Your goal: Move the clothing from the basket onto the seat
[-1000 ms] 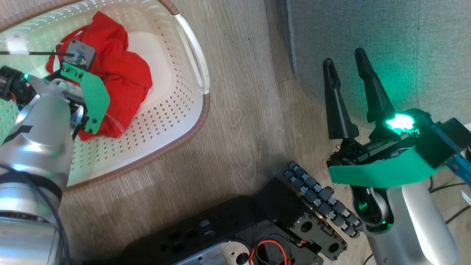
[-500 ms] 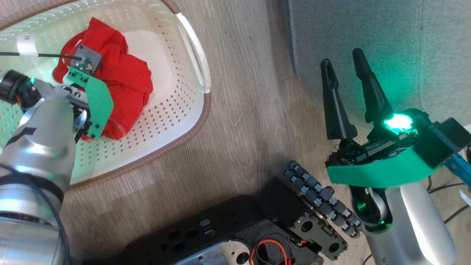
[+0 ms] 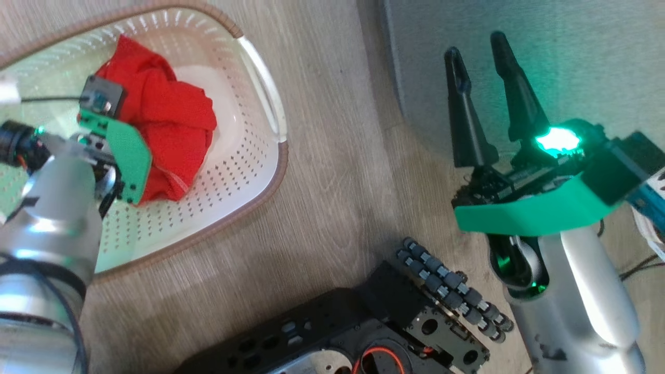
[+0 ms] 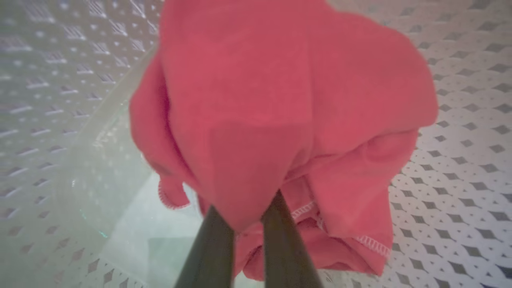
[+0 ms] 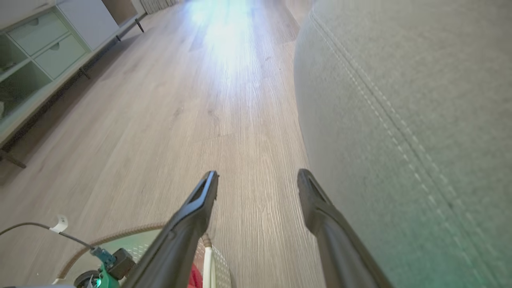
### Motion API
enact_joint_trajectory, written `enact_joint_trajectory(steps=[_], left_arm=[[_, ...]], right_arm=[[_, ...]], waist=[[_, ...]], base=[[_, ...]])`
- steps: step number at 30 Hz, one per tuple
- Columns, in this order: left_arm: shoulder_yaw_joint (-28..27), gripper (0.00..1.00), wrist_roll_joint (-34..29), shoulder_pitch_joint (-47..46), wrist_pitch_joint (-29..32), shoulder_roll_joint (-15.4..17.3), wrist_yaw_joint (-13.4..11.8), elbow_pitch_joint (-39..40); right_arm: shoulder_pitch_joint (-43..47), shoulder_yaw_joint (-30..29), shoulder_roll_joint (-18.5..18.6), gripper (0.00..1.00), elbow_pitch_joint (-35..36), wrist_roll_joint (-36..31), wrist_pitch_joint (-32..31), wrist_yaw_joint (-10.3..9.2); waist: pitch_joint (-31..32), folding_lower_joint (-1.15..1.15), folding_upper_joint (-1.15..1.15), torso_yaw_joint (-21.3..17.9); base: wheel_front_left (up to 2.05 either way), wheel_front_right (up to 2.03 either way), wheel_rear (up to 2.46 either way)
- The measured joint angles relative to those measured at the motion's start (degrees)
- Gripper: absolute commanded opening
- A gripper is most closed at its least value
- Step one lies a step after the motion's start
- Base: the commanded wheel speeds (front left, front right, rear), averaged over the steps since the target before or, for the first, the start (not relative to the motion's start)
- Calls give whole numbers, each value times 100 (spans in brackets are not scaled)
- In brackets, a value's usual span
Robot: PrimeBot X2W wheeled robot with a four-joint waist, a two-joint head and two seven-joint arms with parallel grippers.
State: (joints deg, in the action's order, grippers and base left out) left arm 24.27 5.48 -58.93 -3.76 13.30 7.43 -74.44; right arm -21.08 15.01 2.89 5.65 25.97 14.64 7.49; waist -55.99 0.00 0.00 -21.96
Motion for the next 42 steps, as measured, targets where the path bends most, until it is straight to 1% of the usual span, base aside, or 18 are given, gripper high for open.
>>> enact_joint_trajectory(steps=[3, 5, 10, 15, 20, 29, 36, 42], left_arm=[[-56, 0, 130, 173, -221, 42, 0, -2], [-161, 0, 288, 329, -506, -16, -1, -14], [-216, 0, 460, 472, -905, -243, -1, 21], [-371, 0, 687, 866, -1044, -401, -1, 233], [-693, 0, 951, 1523, -1044, -524, -23, 1168], [-1256, 0, 965, 2509, -1044, -681, -64, 2720], [-1839, 0, 905, 3042, -1045, -921, -105, 3863], [-2187, 0, 847, 3540, -1045, -1028, -98, 4787]], right_arm=[[-148, 64, 0, 100, -94, 44, 0, 0], [-207, 26, 0, 100, -235, 37, 0, 0], [-205, -71, 0, 100, -439, -105, -1, 0], [-165, -171, 0, 100, -638, -289, 0, 0], [53, -391, 2, 100, -797, -393, 0, 0], [513, -509, 14, 100, -1074, -591, -1, 0], [822, -501, 172, 100, -1170, -581, -1, 0], [1028, -467, 326, 100, -1198, -527, -1, 0]], waist=[[159, 0, 0, -37], [381, 0, 0, -41], [874, 0, 0, 127], [1486, -1, 0, 323], [2178, -1, 0, 519], [3317, -1, -1, 891], [4026, -1, 0, 1155], [4517, -1, -1, 1304]], base=[[0, 0, 0], [0, 0, 0], [0, 0, 0], [0, 0, 0], [0, 0, 0], [0, 0, 0], [0, 0, 0], [0, 0, 0]])
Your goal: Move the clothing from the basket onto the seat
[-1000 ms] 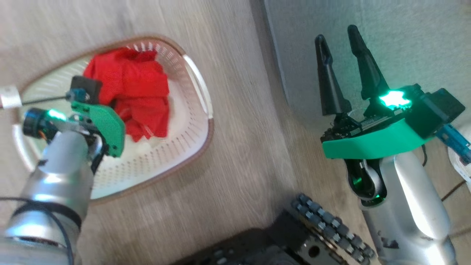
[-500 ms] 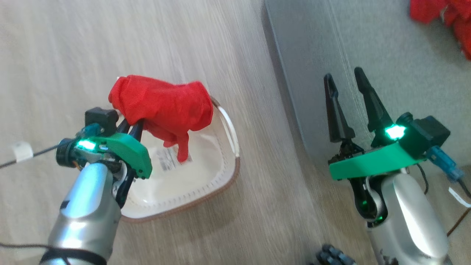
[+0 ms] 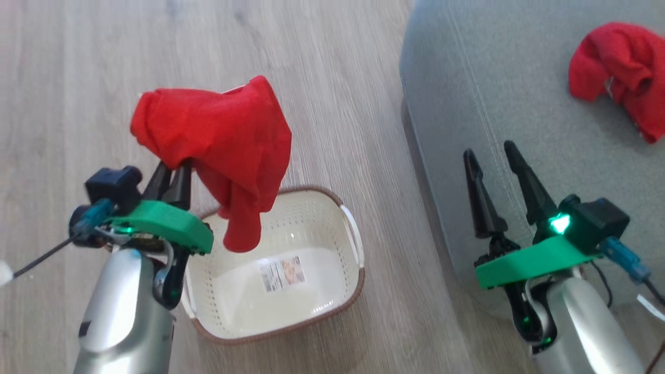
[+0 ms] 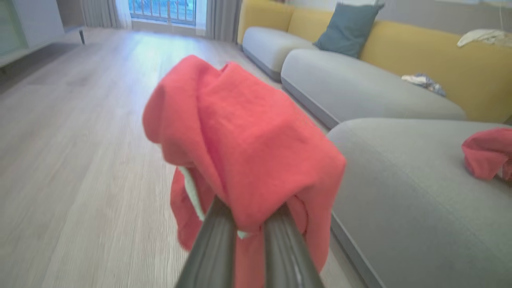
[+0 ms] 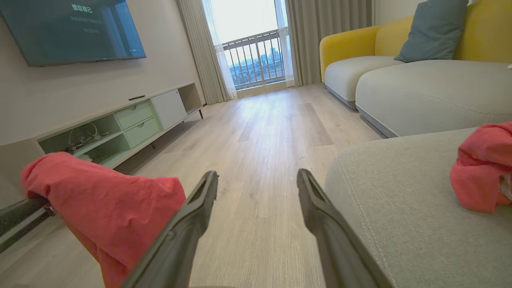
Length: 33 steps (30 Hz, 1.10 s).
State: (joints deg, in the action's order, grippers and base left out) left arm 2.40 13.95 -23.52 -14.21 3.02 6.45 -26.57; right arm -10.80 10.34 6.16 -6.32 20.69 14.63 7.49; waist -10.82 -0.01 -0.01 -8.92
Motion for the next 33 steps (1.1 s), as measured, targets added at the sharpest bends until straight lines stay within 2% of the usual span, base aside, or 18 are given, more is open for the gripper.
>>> enact_joint_trajectory(steps=[11, 16, 22, 28, 33], left_arm=[[-431, 0, 189, 396, -7, -85, 33, 1532], [-449, 0, 327, 398, -11, -87, -144, 2172], [-450, 0, 380, 398, -49, -88, -196, 2538], [-247, 0, 430, 381, -49, -88, -192, 2791], [361, 0, 376, 373, -49, -87, -108, 2741]], right_arm=[[299, 149, 140, 100, 10, 54, 0, 0], [386, 227, 176, 100, 10, 55, 0, 0], [448, 298, 192, 100, 10, 55, 0, 0], [448, 301, 177, 100, 36, 87, 0, 0], [449, 296, 166, 100, 36, 104, 0, 0]], waist=[[516, 0, 0, 121], [624, 0, 0, 149], [688, 0, 0, 123], [646, 0, 0, 121], [610, 0, 0, 138]], base=[[0, 0, 0], [0, 0, 0], [0, 0, 0], [0, 0, 0], [0, 0, 0]])
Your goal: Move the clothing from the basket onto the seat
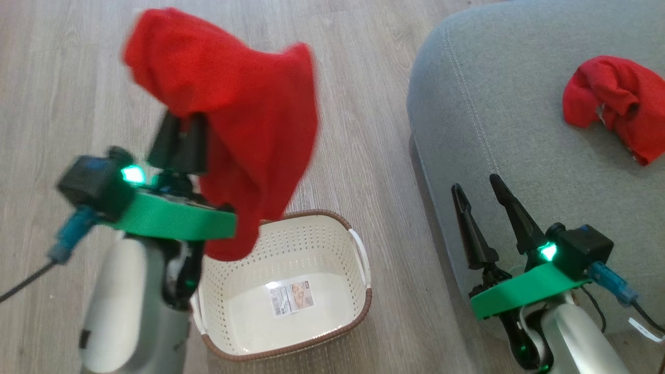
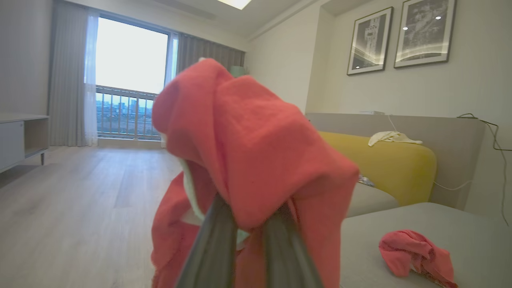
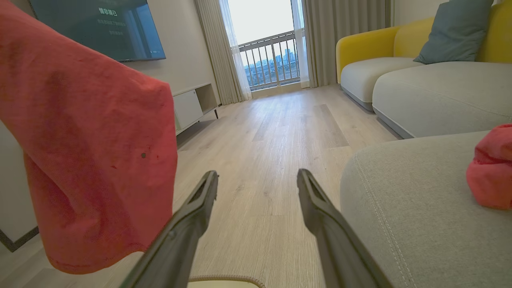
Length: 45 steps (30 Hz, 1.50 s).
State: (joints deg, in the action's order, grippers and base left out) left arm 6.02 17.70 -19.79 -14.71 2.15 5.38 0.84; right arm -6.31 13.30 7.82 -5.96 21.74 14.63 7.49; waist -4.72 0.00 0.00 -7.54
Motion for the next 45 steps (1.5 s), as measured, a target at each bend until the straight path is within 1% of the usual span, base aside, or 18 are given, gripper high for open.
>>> enact_joint_trajectory(steps=[2, 6, 12, 21, 23, 27, 32, 35, 40, 45], left_arm=[[254, 0, -13, 0, 0, -1, 51, -15], [688, 0, -8, 1, 0, 1, 57, -114], [1121, 0, 12, 3, 0, 1, 99, -181], [1191, 0, 53, 2, 0, 2, 81, -225], [1192, 0, 53, 2, 0, 2, 81, -238], [1198, 0, 53, 2, 0, 3, 81, -277], [1234, 0, 46, 2, 0, 4, 81, -371], [1239, 0, 46, 1, 0, 5, 76, -398], [1301, 0, 46, -1, 0, 8, -10, -492], [1496, 0, 46, -9, 0, 9, -62, -531]], right_arm=[[0, 0, -4, 100, -2, 0, 0, 0], [0, 7, -4, 100, -19, 0, 0, 0], [-1, 90, -5, 100, -31, 0, 0, 0], [-1, 250, -11, 100, -85, 55, 0, 0], [-2, 417, 30, 100, -53, 55, 0, 0], [-4, 557, 53, 100, 21, 125, 0, 0], [-21, 1085, 261, 100, 129, 44, 0, 0], [-55, 1367, 310, 100, 187, -83, 0, 0], [-333, 1987, 238, 100, 138, -433, 0, 0], [-393, 2134, 47, 100, -55, -537, 0, 0]], waist=[[-11, 0, 0, 6], [-17, 0, 0, 12], [7, 0, 0, -8], [44, 0, 0, -68], [43, 0, 0, -74], [26, 0, 0, -76], [4, 0, 0, -51], [-11, 0, 0, -50], [-9, 1, 0, -49], [21, 0, 0, 11]], base=[[0, 0, 0], [0, 0, 0], [0, 0, 0], [0, 0, 0], [0, 0, 0], [0, 0, 0], [0, 0, 0], [0, 0, 0], [0, 0, 0], [0, 0, 0]])
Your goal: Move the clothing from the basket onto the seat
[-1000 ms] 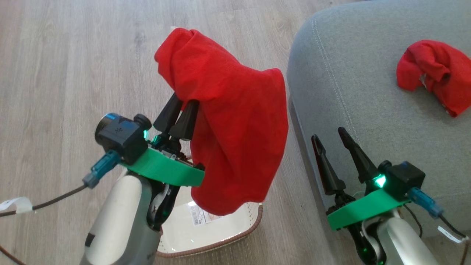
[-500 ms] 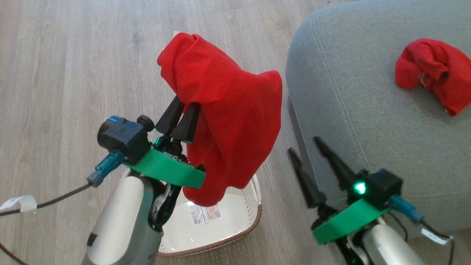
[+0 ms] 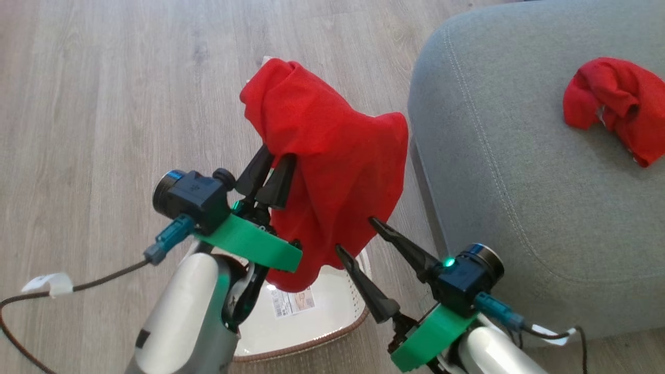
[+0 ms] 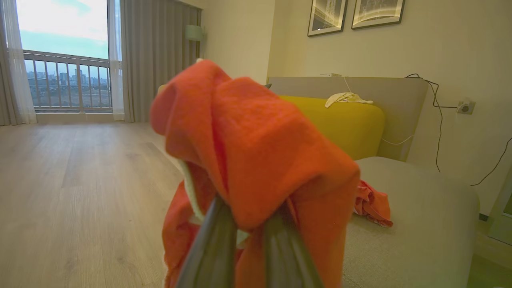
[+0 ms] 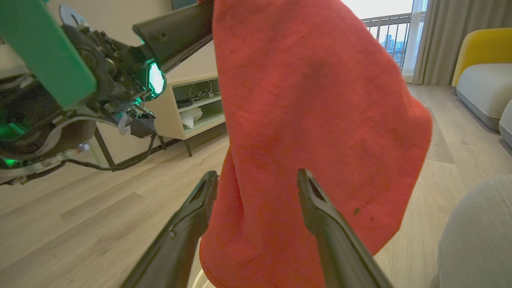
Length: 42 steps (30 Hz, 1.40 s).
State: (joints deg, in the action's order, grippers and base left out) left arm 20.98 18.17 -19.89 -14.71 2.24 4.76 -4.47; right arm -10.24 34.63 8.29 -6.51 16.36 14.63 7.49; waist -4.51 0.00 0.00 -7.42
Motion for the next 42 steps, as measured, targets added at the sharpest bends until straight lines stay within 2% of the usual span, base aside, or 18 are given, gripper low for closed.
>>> enact_joint_trajectory(steps=[4, 9, 21, 42], left_arm=[[207, 0, 8, -22, 0, 5, -44, -1], [446, 0, 54, -47, 0, 9, -94, 4], [832, 0, 168, -51, 0, 14, -182, 100], [1046, 0, 361, -126, 0, 18, -344, 110]], right_arm=[[-7, -24, -127, 100, -201, -132, 0, 1], [-103, -405, -304, 100, -455, -344, 0, 1], [-376, -794, -438, 100, -780, -911, 0, 0], [-701, -209, -441, 100, -1211, -1624, 0, 1]], waist=[[4, 0, 0, 53], [-26, 0, 0, 103], [-62, 0, 0, 194], [56, 0, 0, 270]], base=[[0, 0, 0], [0, 0, 0], [0, 0, 0], [0, 0, 0]])
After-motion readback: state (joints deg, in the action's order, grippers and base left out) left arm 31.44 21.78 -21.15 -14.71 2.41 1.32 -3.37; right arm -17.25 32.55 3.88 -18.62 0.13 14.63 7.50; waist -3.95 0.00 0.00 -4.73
